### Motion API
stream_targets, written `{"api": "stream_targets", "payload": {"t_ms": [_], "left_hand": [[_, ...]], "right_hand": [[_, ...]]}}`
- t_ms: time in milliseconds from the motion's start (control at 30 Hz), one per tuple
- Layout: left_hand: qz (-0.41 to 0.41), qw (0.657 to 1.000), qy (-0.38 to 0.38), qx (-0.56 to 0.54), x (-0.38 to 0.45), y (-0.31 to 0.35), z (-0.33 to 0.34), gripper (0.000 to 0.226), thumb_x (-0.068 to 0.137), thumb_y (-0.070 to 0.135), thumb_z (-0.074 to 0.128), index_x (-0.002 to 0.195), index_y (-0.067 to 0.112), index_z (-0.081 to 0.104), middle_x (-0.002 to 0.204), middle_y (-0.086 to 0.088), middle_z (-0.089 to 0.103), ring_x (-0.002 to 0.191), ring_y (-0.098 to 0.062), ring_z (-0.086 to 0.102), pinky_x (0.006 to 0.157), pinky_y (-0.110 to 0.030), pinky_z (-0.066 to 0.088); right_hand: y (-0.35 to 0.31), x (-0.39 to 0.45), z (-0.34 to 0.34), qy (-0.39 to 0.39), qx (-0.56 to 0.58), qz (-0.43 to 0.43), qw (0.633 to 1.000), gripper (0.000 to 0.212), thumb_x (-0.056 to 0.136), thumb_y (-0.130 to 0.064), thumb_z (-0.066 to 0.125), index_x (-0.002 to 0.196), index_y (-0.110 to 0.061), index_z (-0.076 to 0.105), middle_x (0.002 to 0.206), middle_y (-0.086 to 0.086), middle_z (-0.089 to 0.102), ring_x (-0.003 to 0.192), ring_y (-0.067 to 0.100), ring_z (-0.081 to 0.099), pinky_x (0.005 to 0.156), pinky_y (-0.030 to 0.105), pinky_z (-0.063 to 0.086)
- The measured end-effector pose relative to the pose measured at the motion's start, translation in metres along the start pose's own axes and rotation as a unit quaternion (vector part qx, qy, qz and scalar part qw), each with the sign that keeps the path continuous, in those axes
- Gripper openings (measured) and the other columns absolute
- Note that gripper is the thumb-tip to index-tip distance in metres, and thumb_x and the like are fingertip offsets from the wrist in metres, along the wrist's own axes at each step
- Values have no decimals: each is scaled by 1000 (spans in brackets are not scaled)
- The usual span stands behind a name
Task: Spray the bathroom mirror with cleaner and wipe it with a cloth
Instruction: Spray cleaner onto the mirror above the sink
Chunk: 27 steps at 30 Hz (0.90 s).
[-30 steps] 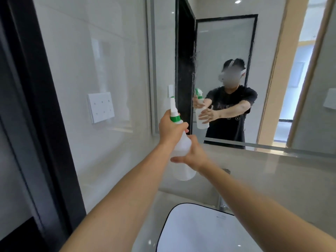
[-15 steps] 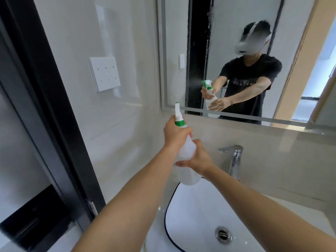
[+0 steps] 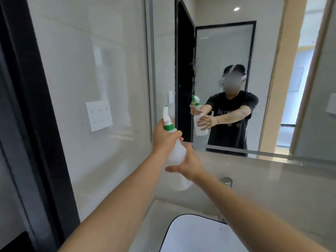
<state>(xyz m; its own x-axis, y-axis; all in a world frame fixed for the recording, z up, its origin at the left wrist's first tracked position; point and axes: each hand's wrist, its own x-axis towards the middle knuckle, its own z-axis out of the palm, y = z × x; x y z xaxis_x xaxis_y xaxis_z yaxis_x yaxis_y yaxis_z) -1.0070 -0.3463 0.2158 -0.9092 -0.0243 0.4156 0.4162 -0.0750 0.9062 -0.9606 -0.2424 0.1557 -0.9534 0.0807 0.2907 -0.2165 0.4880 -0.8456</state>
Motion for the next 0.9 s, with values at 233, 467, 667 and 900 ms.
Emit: {"api": "stream_targets", "payload": {"t_ms": [233, 467, 667, 900], "left_hand": [[143, 989, -14, -37, 52, 131, 10, 41, 69, -5, 69, 106, 12, 63, 91, 4, 64, 52, -4, 66, 57, -29, 60], [198, 977, -17, -81, 68, 193, 14, 37, 68, -3, 67, 101, 13, 60, 95, -2, 63, 55, -22, 67, 59, -34, 59], [206, 977, -21, -56, 65, 196, 26, 31, 61, 6, 67, 88, 15, 54, 74, -6, 62, 54, -27, 70, 56, -41, 59], [222, 969, -93, -59, 59, 202, 61, 46, 62, 9, 73, 106, 19, 62, 107, -2, 67, 81, -41, 71, 74, -51, 61]], "right_hand": [[-111, 43, -61, 73, -25, -117, 990, 79, 60, -29, 91, 115, -26, 35, 100, -11, 54, 88, 8, 57, 59, 21, 41], [-165, 55, -95, 102, -56, -175, 978, 77, 61, -29, 91, 112, -25, 34, 96, -13, 52, 83, 1, 52, 58, 21, 39], [-163, 50, -104, 120, -54, -180, 975, 76, 62, -27, 91, 113, -26, 35, 97, -15, 51, 86, 0, 51, 60, 19, 39], [-151, 34, -128, 187, -35, -178, 965, 81, 60, -30, 92, 116, -32, 34, 100, -22, 49, 89, -4, 50, 62, 16, 37]]}}
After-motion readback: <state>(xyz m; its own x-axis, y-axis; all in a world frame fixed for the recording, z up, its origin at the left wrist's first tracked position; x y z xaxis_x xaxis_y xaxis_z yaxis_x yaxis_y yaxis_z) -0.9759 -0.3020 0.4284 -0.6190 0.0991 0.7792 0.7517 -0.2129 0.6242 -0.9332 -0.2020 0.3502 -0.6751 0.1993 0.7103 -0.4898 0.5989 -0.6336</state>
